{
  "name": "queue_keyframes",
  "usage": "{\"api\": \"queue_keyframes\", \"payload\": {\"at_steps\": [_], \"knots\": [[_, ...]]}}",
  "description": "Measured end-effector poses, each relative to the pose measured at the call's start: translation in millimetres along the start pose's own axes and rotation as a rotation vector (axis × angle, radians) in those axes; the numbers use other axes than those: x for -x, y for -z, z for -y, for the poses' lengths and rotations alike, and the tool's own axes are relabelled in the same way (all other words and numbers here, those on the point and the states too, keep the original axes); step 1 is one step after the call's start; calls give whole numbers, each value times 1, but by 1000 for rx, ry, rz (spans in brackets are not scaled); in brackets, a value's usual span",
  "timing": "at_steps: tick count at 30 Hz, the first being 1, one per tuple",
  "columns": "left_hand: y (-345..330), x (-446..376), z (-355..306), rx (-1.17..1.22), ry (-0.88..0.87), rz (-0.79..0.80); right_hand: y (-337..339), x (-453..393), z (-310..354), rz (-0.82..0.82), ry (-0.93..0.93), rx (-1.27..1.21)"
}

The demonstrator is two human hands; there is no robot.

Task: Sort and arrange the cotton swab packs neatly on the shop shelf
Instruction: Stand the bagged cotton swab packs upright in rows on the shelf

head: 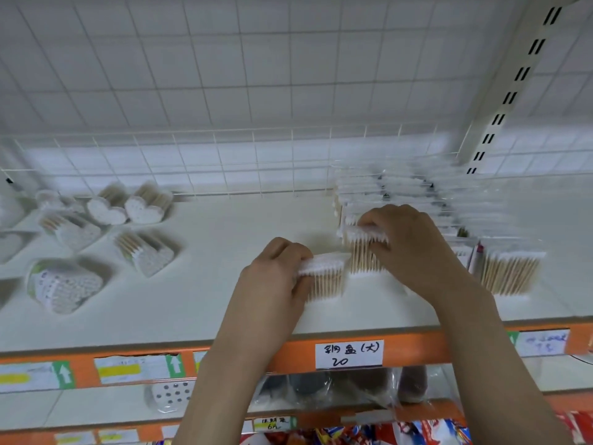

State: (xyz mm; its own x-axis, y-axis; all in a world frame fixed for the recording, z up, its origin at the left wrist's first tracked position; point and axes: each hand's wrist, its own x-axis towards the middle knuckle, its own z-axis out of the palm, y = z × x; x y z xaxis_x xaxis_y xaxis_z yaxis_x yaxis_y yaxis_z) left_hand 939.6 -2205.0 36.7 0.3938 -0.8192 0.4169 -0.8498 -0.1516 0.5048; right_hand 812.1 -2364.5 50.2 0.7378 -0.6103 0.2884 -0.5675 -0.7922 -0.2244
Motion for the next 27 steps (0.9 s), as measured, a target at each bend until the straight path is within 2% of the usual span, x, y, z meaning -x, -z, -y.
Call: {"api": "queue_keyframes", "payload": {"at_steps": [4,13,27], "knots": [[-12,-5,-14,-21,-51,29,7,3,-4,13,0,-46],[-45,-26,-36,-126,-126,33,32,27,-21,-70,-70,-25],[-53,-36,-33,-74,-121,12,26,37,-5,-122,-100,-79]]}}
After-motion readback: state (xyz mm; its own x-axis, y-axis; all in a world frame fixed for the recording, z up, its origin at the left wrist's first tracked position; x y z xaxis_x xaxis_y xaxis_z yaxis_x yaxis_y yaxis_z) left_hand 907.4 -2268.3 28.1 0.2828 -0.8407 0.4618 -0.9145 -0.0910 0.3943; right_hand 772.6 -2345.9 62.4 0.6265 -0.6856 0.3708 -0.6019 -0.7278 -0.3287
